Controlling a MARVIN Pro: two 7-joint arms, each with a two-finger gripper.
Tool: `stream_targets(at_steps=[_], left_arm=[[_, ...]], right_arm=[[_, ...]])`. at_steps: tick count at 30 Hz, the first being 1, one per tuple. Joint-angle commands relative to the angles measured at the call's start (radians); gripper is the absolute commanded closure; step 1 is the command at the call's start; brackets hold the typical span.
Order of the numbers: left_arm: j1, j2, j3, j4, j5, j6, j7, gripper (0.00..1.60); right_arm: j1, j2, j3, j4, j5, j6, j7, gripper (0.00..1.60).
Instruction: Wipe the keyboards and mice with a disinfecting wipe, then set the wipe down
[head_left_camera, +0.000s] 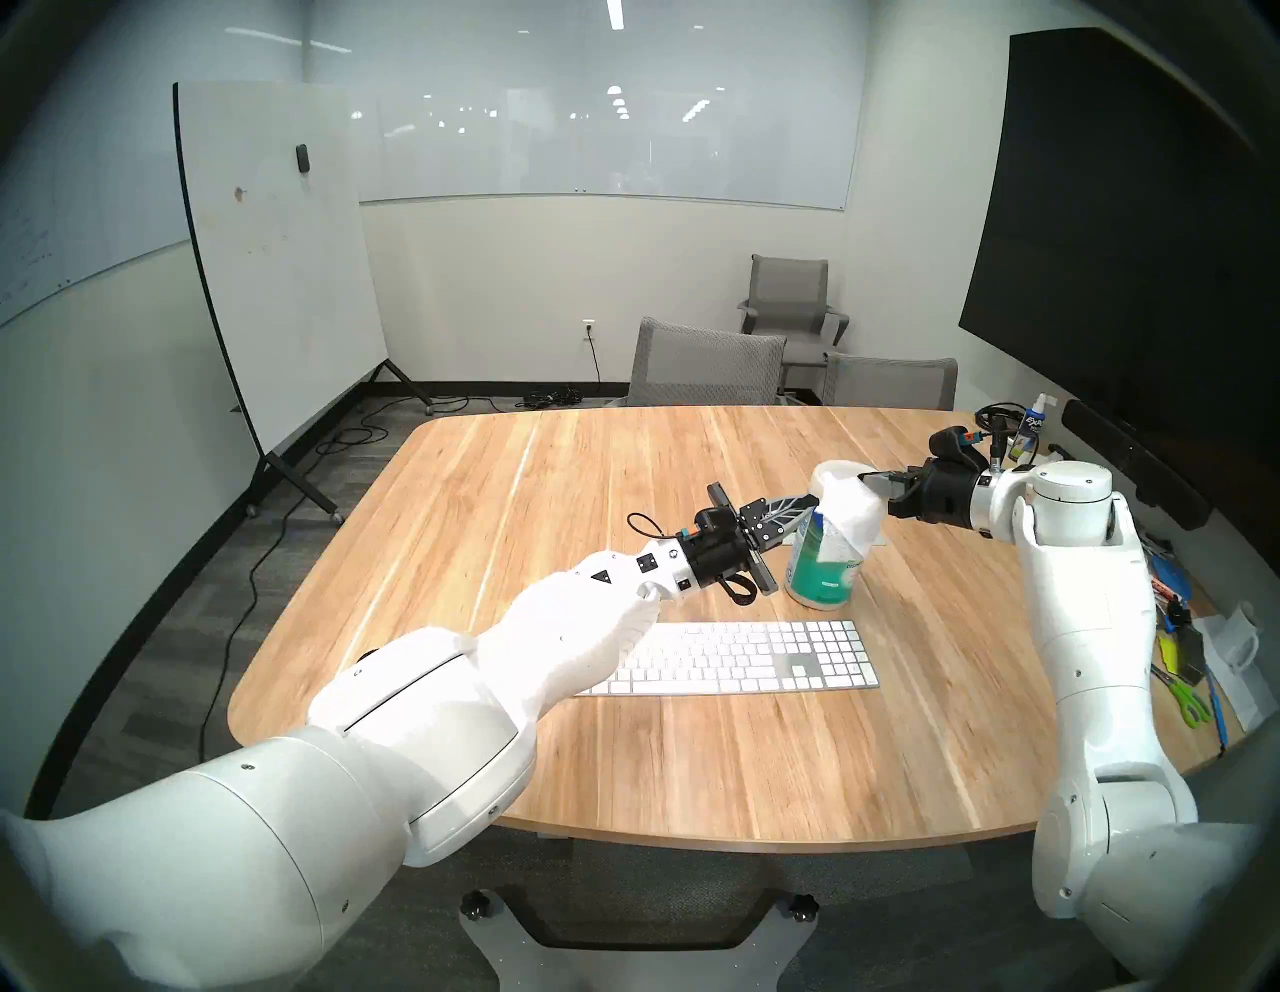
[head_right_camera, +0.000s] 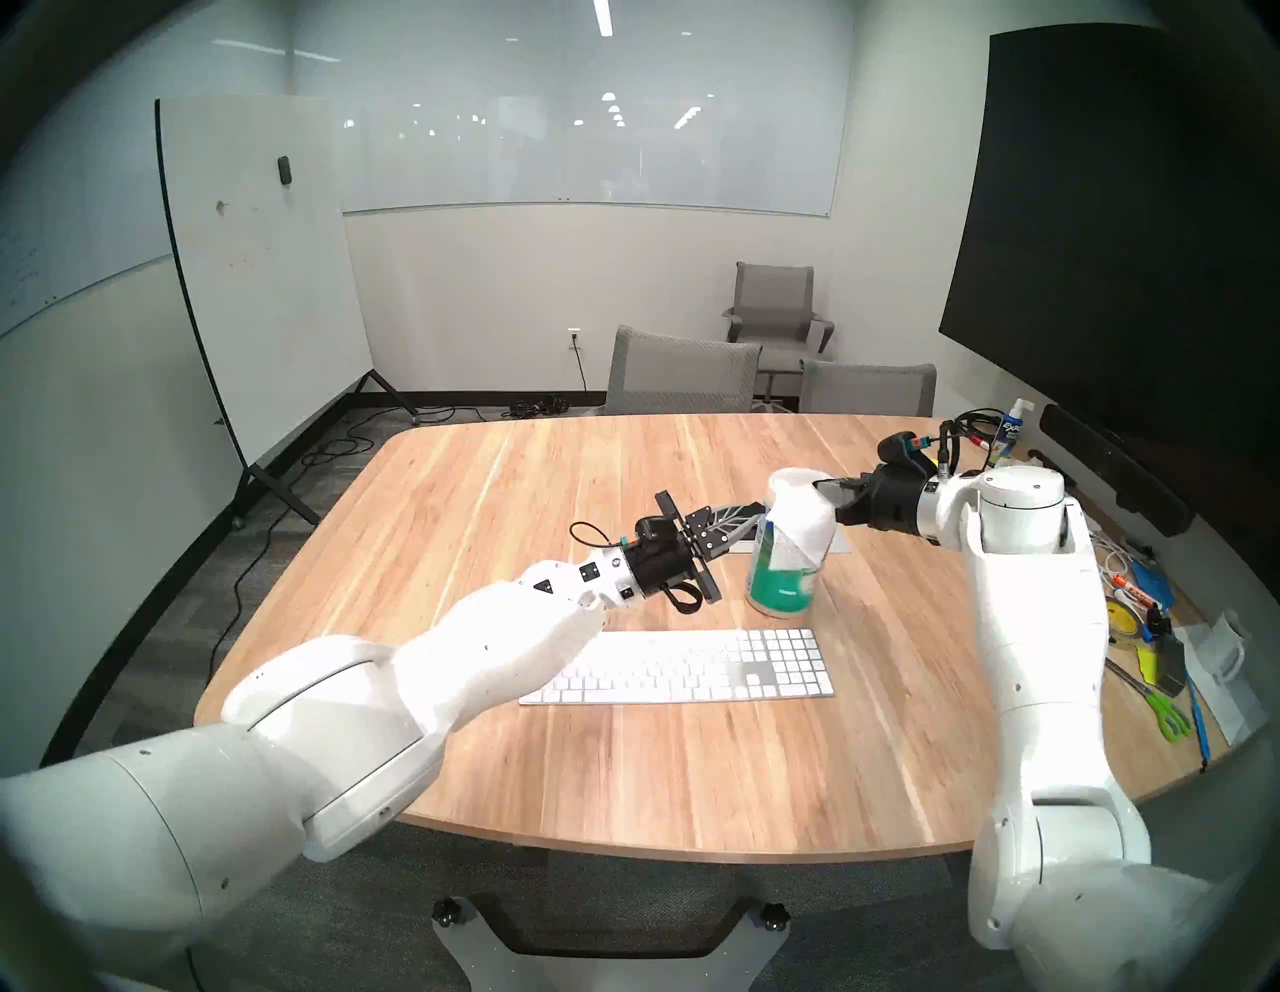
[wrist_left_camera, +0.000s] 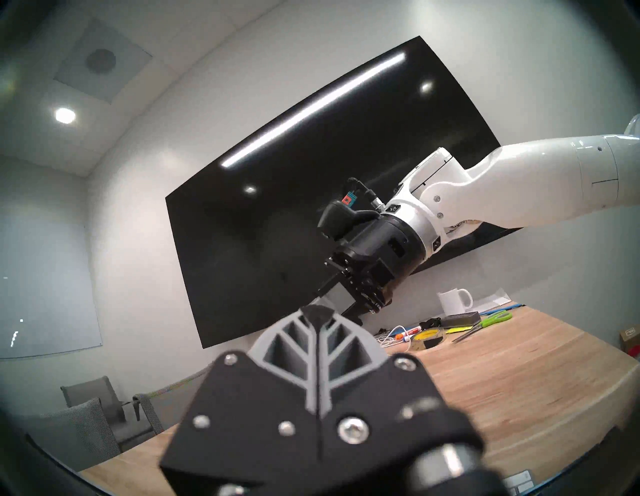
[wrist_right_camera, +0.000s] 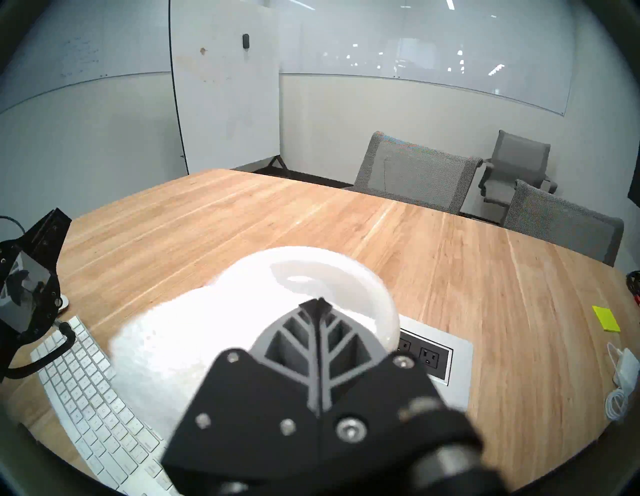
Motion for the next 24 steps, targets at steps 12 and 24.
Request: stream_targets(at_steps=[12, 24], left_arm=[[0.036, -0.043, 0.067, -0.012, 0.067, 0.001, 0.036, 0.28], [-0.037, -0.116, 0.046, 0.136, 0.067, 0.075, 0.104, 0.00]], right_arm=[[0.008, -0.003, 0.002, -0.004, -0.005, -0.002, 0.000, 1.60], [0.008, -0.006, 0.005, -0.005, -0.009, -0.002, 0.002, 1.60]])
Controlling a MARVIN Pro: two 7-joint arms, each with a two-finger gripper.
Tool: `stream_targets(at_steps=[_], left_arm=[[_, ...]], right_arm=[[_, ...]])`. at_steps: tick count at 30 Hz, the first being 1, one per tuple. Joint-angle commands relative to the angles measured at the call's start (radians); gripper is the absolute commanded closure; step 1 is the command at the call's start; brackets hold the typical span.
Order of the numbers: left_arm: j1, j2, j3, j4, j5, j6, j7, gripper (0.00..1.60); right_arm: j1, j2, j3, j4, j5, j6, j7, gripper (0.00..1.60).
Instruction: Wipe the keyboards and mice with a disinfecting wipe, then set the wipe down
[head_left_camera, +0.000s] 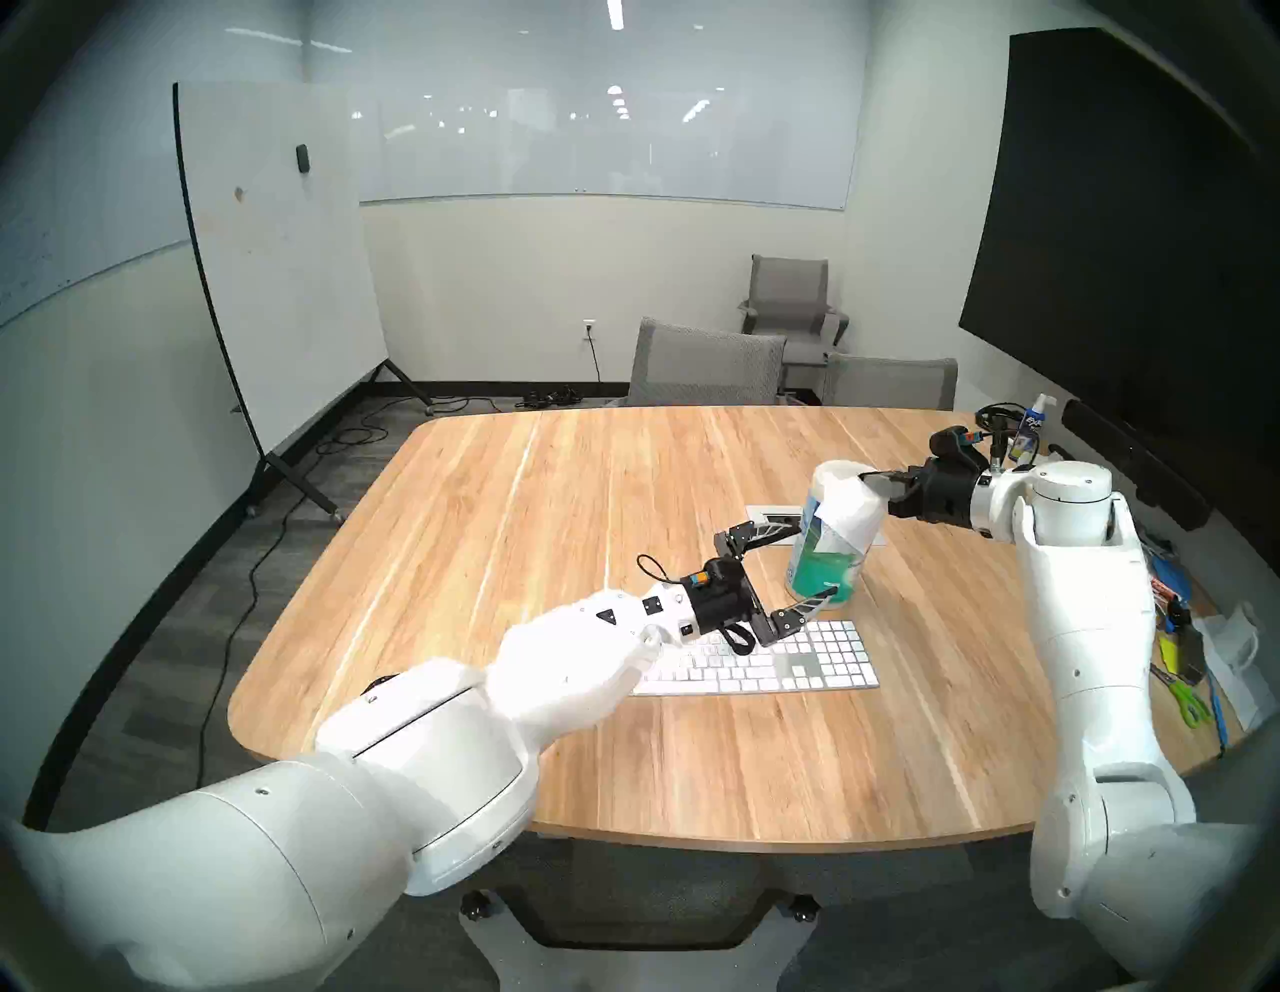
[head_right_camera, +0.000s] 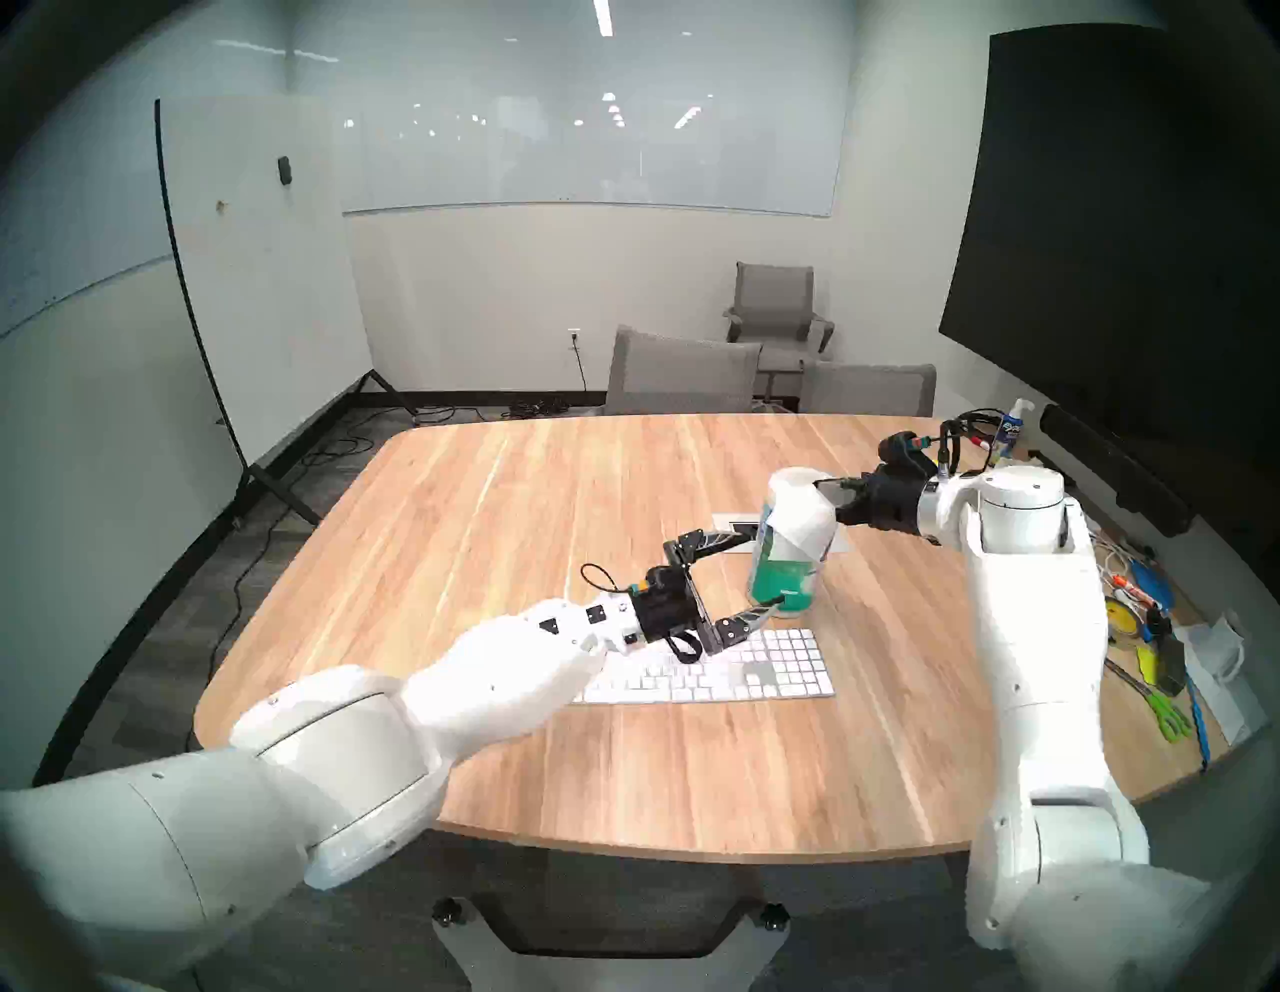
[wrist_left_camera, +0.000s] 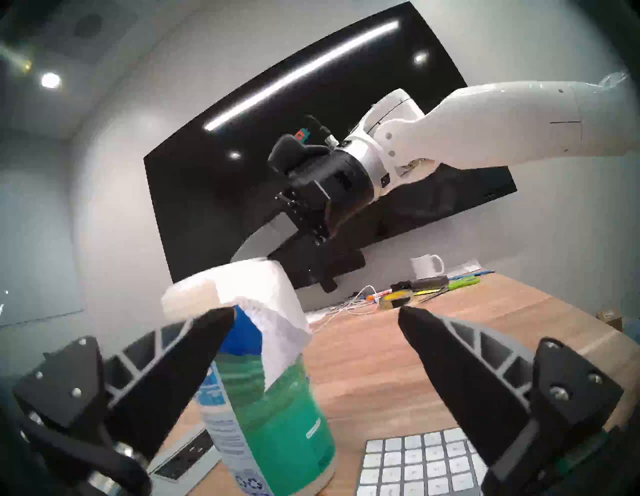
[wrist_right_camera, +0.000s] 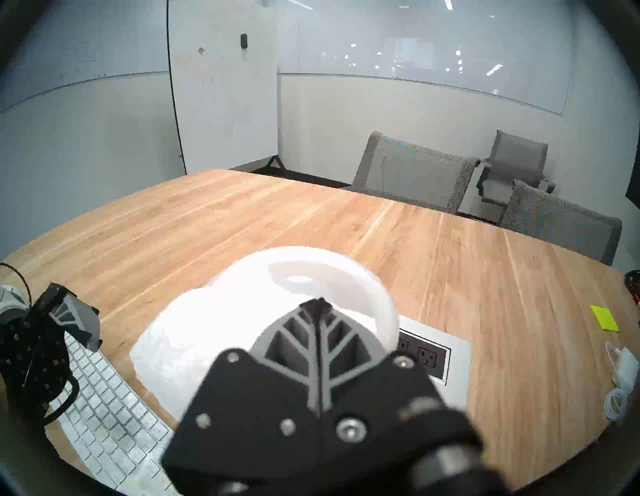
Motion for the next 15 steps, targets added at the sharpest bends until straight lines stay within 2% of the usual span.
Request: stream_targets(at_steps=[1, 15], left_arm=[[-0.076, -0.070, -0.019, 0.036, -0.013, 0.042, 0.037, 0.00], [-0.111, -0.118, -0.020, 0.079, -0.005, 0.077, 0.056, 0.00]], right_arm=[[0.007, 0.000, -0.001, -0.005, 0.001, -0.002, 0.002, 1.60], [0.007, -0.003, 0.002, -0.005, -0.004, -0.002, 0.004, 1.60]])
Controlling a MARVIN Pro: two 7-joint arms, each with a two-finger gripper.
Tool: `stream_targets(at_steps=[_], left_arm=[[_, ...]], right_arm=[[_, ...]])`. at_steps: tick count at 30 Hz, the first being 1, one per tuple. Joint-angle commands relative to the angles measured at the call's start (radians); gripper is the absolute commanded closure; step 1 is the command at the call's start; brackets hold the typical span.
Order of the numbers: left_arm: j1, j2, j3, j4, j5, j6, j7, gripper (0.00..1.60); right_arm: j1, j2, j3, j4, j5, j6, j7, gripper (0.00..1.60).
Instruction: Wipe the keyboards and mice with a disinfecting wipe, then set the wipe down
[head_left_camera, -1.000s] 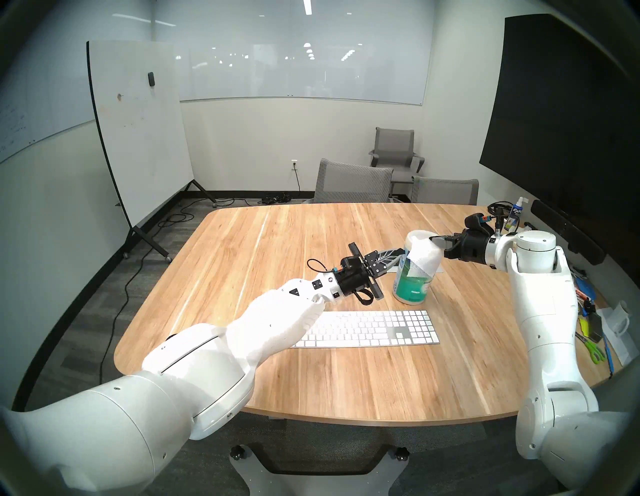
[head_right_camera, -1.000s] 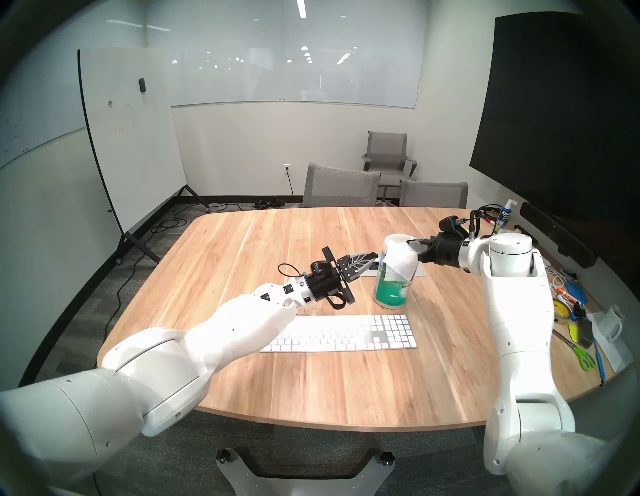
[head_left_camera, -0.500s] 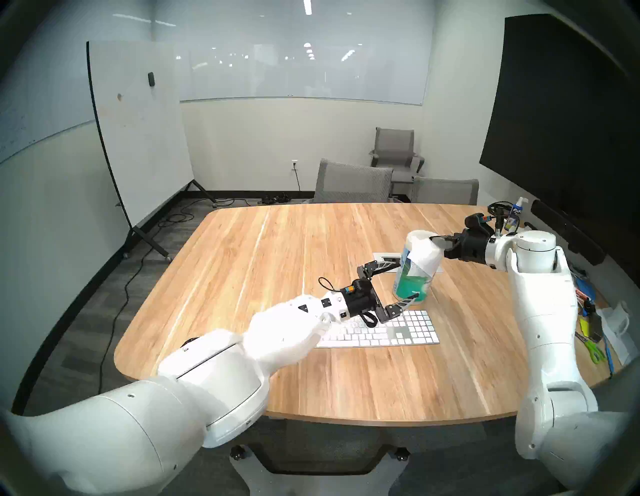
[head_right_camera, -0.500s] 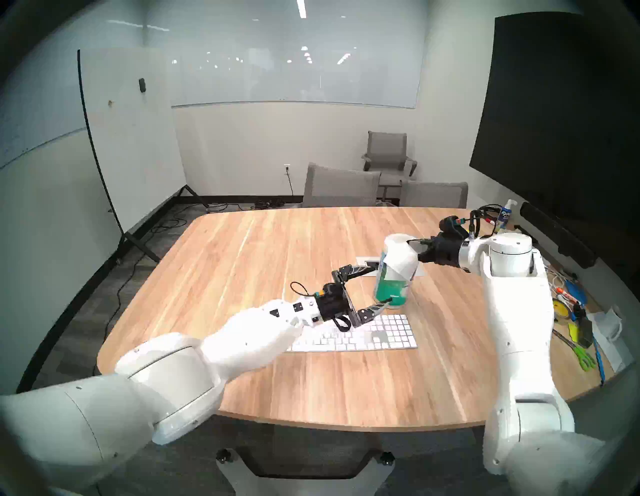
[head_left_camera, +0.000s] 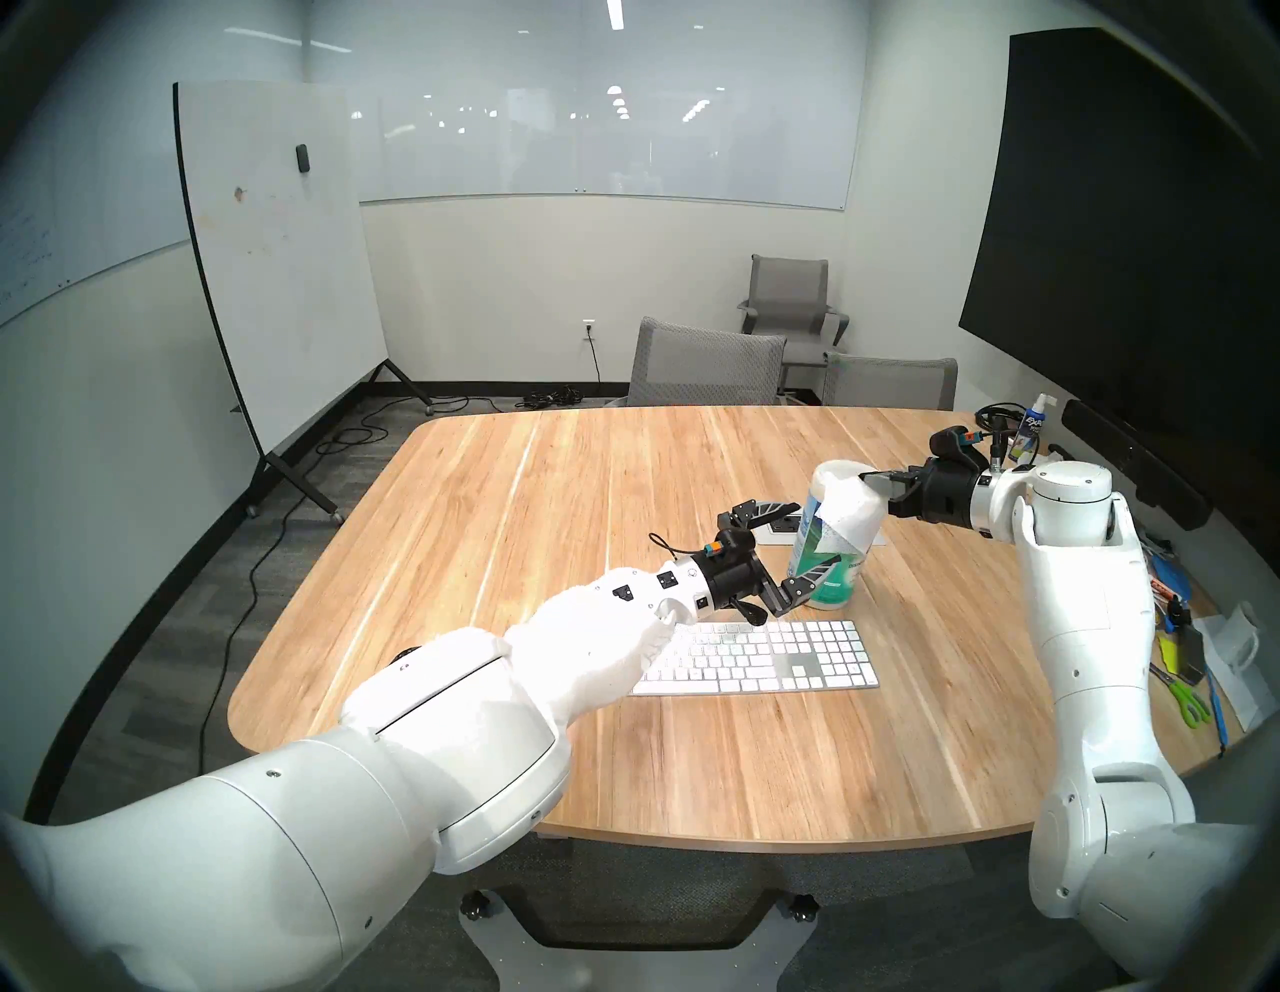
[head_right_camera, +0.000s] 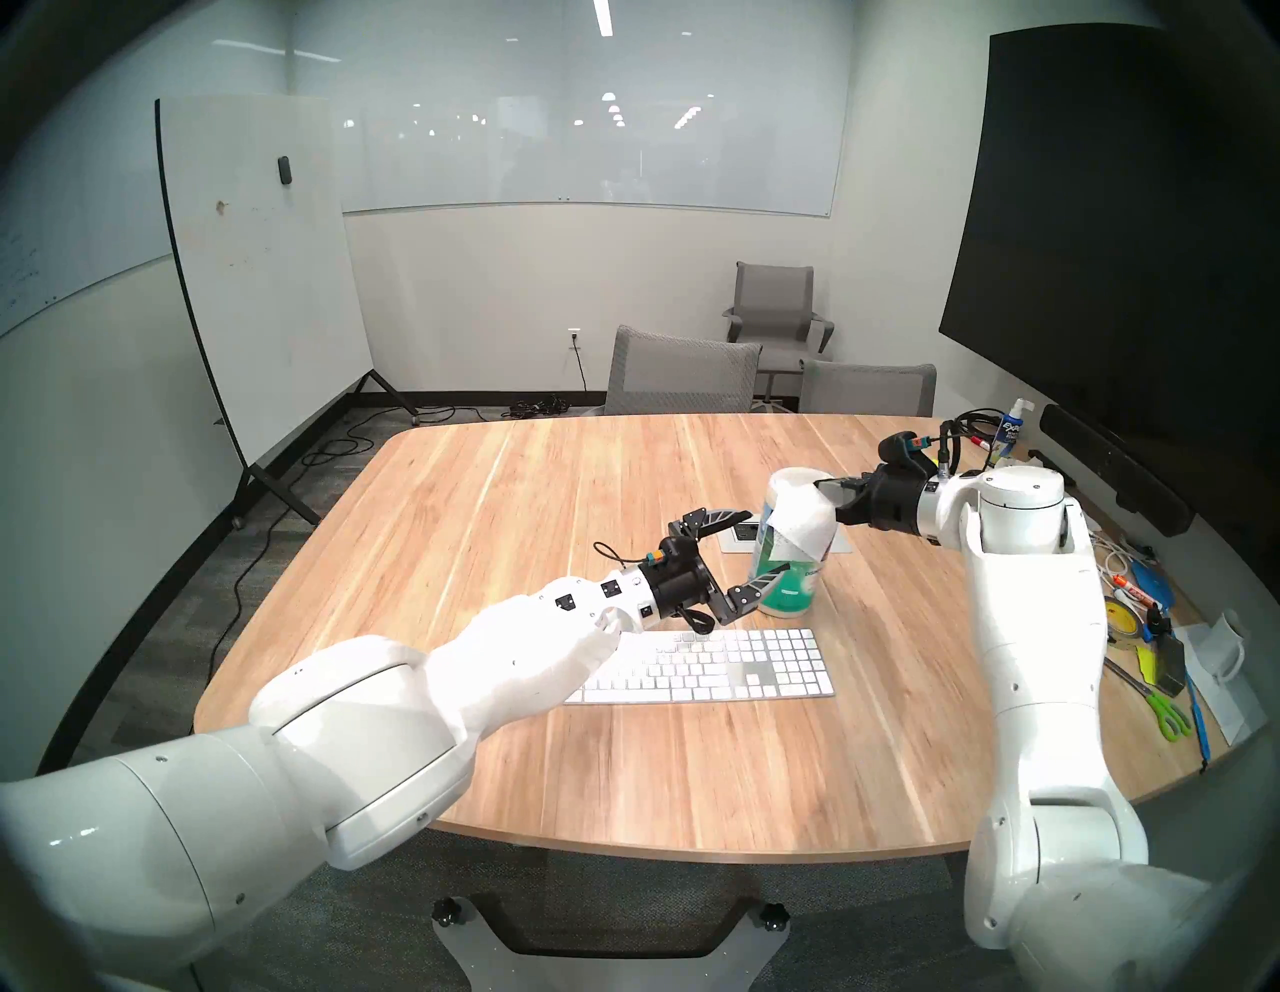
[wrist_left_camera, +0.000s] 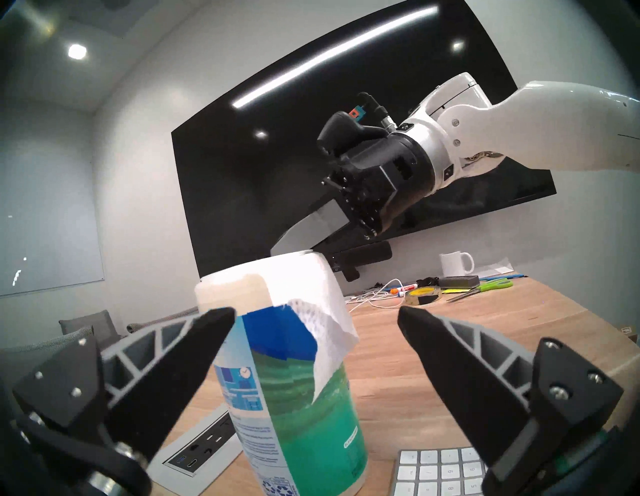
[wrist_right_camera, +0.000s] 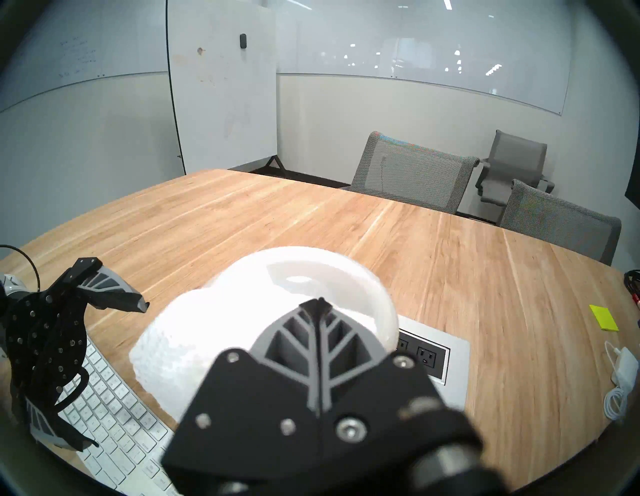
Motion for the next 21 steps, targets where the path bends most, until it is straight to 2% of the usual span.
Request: stream_targets(at_steps=[1, 15, 18, 21], left_arm=[[-0.039, -0.055, 0.001, 0.003, 0.001, -0.001, 0.003, 0.00], [-0.041, -0.093, 0.001, 0.035, 0.003, 0.024, 0.019, 0.01], [-0.041, -0.098, 0.000, 0.039, 0.003, 0.028, 0.021, 0.14], [-0.041, -0.102, 0.000, 0.042, 0.003, 0.034, 0.024, 0.16]], right_arm=[[0.007, 0.000, -0.002, -0.005, 0.001, -0.002, 0.003, 1.60], [0.007, -0.003, 0.001, -0.005, -0.004, -0.002, 0.007, 1.60], [0.007, -0.003, 0.002, -0.005, -0.005, -0.002, 0.007, 1.60], [0.008, -0.004, 0.003, -0.005, -0.007, -0.002, 0.008, 1.60]])
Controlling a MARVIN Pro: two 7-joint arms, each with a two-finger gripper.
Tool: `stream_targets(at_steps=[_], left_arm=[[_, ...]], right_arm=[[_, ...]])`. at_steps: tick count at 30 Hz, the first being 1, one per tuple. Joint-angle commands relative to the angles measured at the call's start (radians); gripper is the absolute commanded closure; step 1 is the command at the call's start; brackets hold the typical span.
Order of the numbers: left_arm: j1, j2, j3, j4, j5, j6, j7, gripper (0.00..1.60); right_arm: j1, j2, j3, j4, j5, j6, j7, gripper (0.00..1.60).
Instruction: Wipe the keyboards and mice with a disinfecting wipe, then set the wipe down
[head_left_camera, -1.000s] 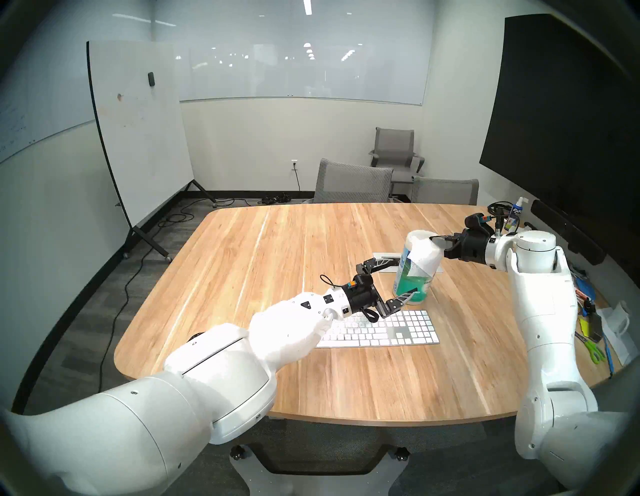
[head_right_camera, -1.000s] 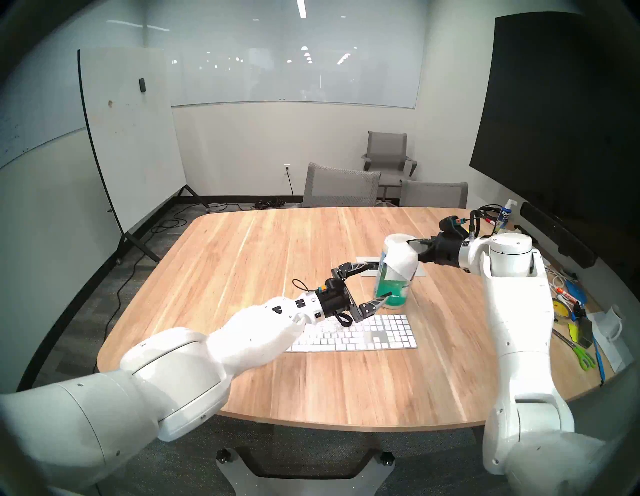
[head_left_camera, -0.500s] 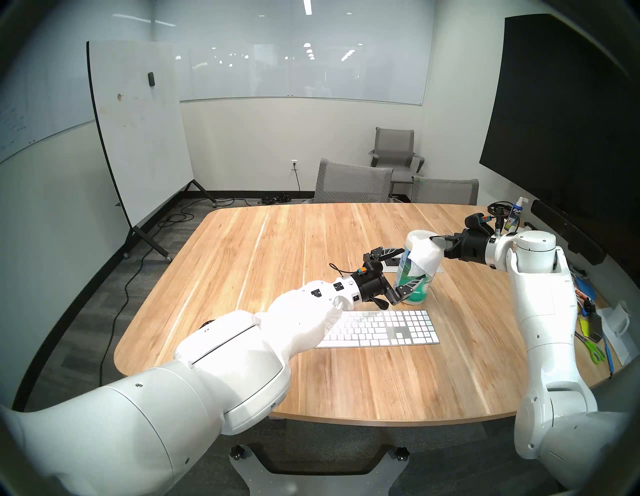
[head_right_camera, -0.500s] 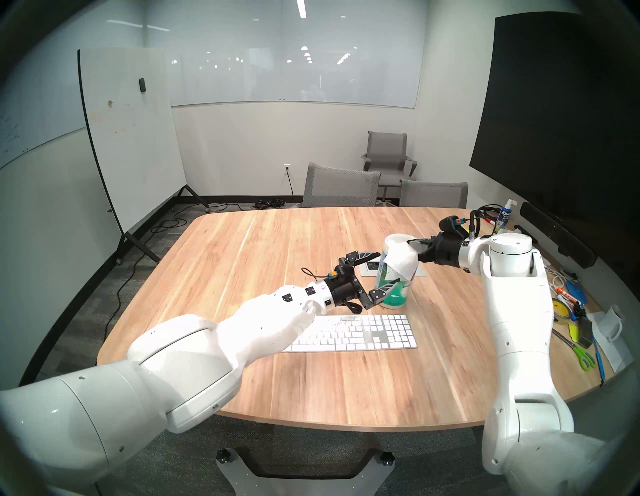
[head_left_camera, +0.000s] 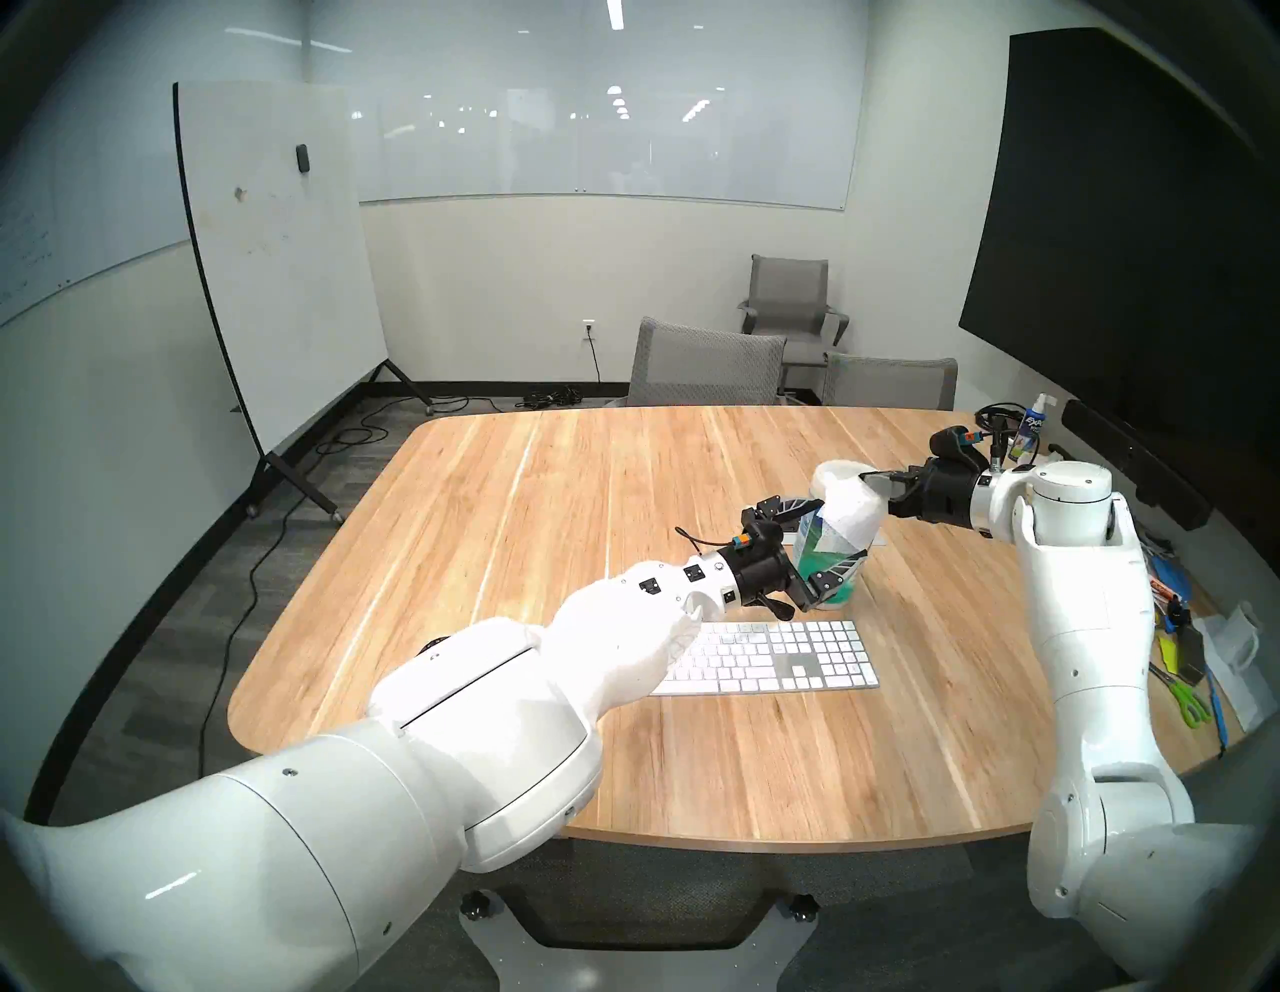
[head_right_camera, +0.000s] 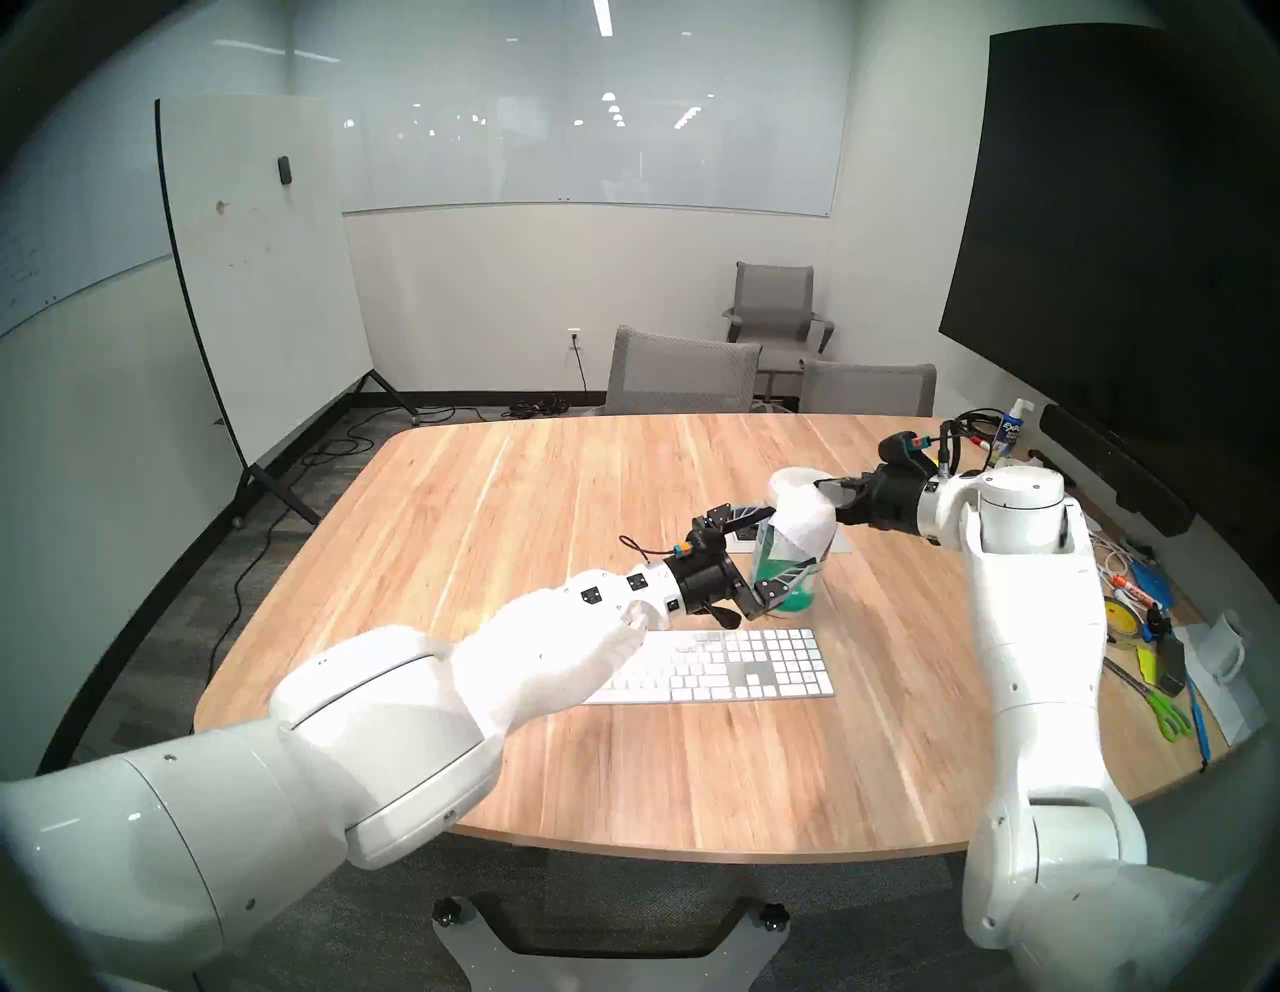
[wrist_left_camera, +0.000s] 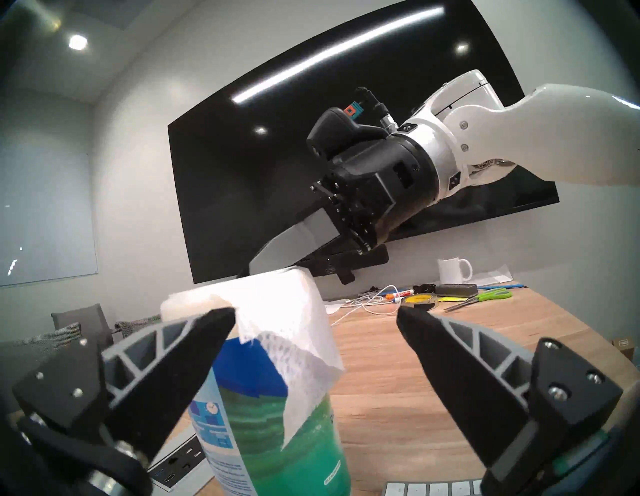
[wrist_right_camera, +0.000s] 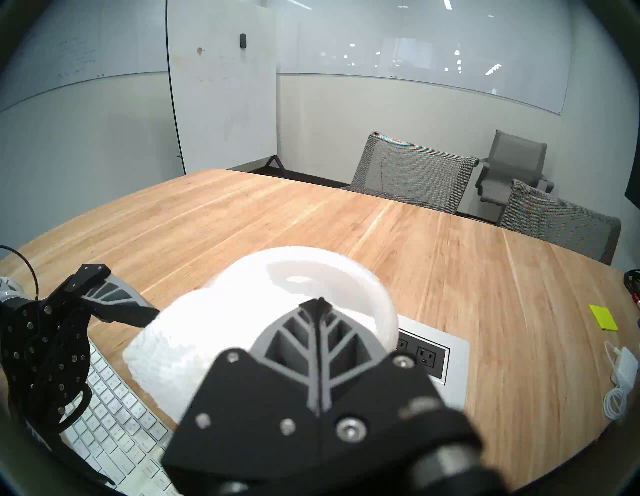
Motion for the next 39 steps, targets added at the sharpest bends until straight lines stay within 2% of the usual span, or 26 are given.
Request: stream_targets(at_steps=[1, 7, 10, 11, 12, 13, 16, 21, 22, 23, 39], left_arm=[[-0.022, -0.036, -0.001, -0.001, -0.001, 0.001, 0.003, 0.17], [-0.021, -0.043, 0.000, 0.004, 0.000, 0.009, 0.012, 0.14], [-0.015, -0.046, 0.000, 0.010, 0.001, 0.012, 0.021, 0.40], [-0.014, -0.046, 0.001, 0.012, 0.001, 0.012, 0.023, 0.54], [-0.013, -0.047, 0.000, 0.013, 0.001, 0.013, 0.025, 0.55], [-0.012, -0.047, 0.001, 0.014, 0.001, 0.013, 0.026, 0.63], [-0.010, -0.048, 0.001, 0.016, 0.002, 0.014, 0.031, 0.72], [-0.008, -0.051, 0.006, 0.024, 0.007, 0.020, 0.043, 0.72], [-0.008, -0.052, 0.007, 0.026, 0.008, 0.023, 0.047, 0.82], [-0.008, -0.051, 0.007, 0.027, 0.008, 0.029, 0.047, 1.60], [-0.016, -0.023, -0.003, 0.001, -0.004, -0.018, 0.020, 1.60]], right_arm=[[0.007, 0.000, -0.002, -0.005, 0.001, -0.002, 0.003, 1.60], [0.007, -0.001, -0.001, -0.005, -0.001, -0.002, 0.004, 1.60], [0.007, -0.002, 0.000, -0.005, -0.003, -0.002, 0.006, 1.60], [0.007, -0.002, 0.001, -0.005, -0.003, -0.002, 0.006, 1.60], [0.007, -0.002, 0.001, -0.005, -0.004, -0.002, 0.006, 1.60], [0.007, -0.003, 0.001, -0.005, -0.004, -0.002, 0.006, 1.60], [0.007, -0.003, 0.002, -0.005, -0.005, -0.002, 0.007, 1.60], [0.007, -0.004, 0.003, -0.005, -0.007, -0.002, 0.008, 1.60], [0.008, -0.004, 0.003, -0.005, -0.007, -0.002, 0.008, 1.60], [0.008, -0.005, 0.004, -0.005, -0.008, -0.002, 0.008, 1.60], [0.009, -0.008, 0.008, -0.005, -0.014, -0.003, 0.013, 1.60]])
